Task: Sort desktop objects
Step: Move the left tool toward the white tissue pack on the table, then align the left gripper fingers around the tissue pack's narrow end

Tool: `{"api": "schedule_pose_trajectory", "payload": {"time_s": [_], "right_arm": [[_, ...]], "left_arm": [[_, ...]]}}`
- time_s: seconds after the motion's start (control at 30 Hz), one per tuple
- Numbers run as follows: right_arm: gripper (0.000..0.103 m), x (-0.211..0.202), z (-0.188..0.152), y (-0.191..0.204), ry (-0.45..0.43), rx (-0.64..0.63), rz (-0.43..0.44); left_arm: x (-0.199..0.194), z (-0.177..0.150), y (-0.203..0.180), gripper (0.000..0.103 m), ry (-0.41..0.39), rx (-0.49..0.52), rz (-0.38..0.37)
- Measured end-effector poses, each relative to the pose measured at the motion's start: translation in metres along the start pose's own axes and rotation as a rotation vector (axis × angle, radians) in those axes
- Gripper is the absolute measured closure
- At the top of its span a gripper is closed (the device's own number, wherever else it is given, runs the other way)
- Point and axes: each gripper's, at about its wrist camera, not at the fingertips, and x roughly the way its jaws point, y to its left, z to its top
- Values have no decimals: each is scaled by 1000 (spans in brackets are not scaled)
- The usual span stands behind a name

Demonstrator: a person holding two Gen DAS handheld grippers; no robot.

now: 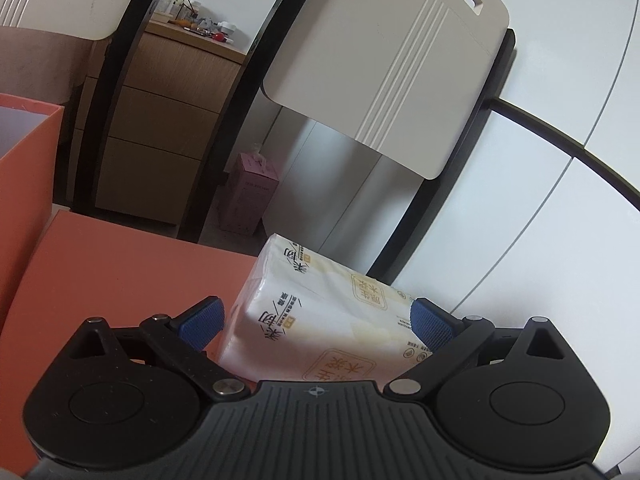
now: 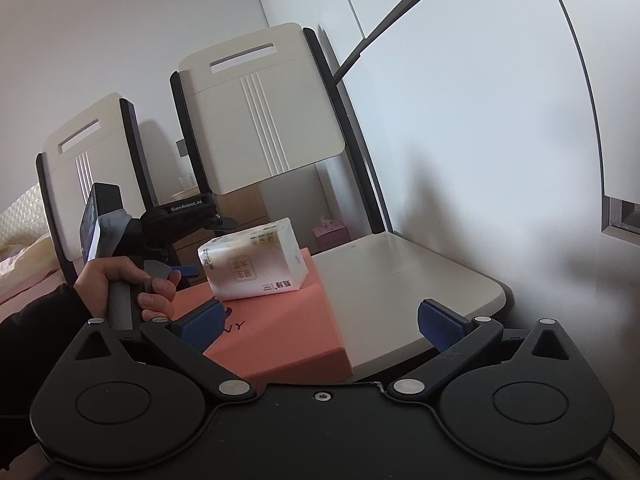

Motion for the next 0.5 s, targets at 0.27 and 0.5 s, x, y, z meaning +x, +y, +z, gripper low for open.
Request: {"api": "schedule_pose_trajectory", "payload": {"time_s": [0.27,0.5], "right_arm": [[1,-1,0,0,5,6,4],[1,0,0,-3,7,17,-3]], "left_arm": [[-1,-3,-3,2,13,29,-30],[3,-6,1,2,45,25,-54]]}}
